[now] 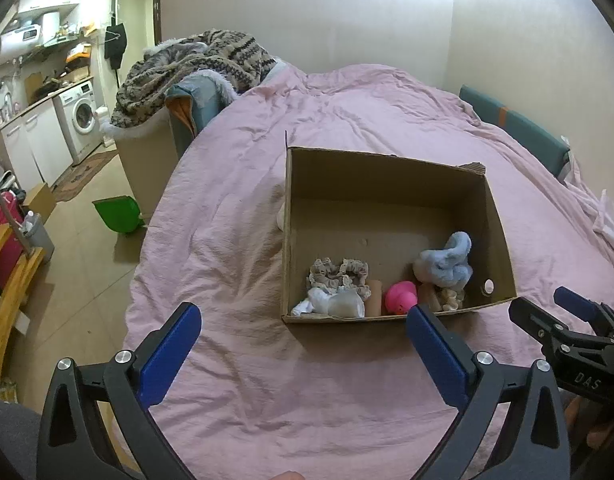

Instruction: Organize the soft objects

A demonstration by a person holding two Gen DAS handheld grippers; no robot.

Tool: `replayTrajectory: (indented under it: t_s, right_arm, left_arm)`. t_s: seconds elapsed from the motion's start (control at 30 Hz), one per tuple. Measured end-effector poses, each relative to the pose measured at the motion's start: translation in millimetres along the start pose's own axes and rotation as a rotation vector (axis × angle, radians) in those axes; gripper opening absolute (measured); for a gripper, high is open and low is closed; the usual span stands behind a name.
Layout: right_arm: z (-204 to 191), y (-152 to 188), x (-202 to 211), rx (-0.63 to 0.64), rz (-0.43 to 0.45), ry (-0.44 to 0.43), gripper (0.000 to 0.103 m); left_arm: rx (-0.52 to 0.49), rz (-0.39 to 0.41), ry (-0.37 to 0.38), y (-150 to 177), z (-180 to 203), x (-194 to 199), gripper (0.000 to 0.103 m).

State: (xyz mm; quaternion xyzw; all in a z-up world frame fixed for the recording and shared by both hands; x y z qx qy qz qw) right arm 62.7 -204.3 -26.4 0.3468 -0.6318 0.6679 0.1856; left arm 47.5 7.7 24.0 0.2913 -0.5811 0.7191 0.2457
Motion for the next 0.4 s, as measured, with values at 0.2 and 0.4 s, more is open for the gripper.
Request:
replayTrajectory:
  t_s: [0.2, 0.4]
  right_arm:
    - [0.0, 0.2, 0.1, 0.000, 0.000, 0.001, 0.103]
    - [-0.1, 0.2, 0.1, 0.001, 0.000, 0.002, 0.103]
  left_arm:
    - [-0.001, -0.001, 0.004, 0.7, 0.7, -1.1, 0.102]
    - [0.013, -0.002, 0.021, 1.5, -2.4, -1.8, 0.102]
Point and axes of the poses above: each gripper's, at about its wrist camera, not at the fingertips, and x roughly against the way its jaws point, z to its right, y to its underside, the point moved 2 cm from there along -x, roughly the way its jaws point, and after that the axes turned 10 degrees about x, right-handed, at the moved point
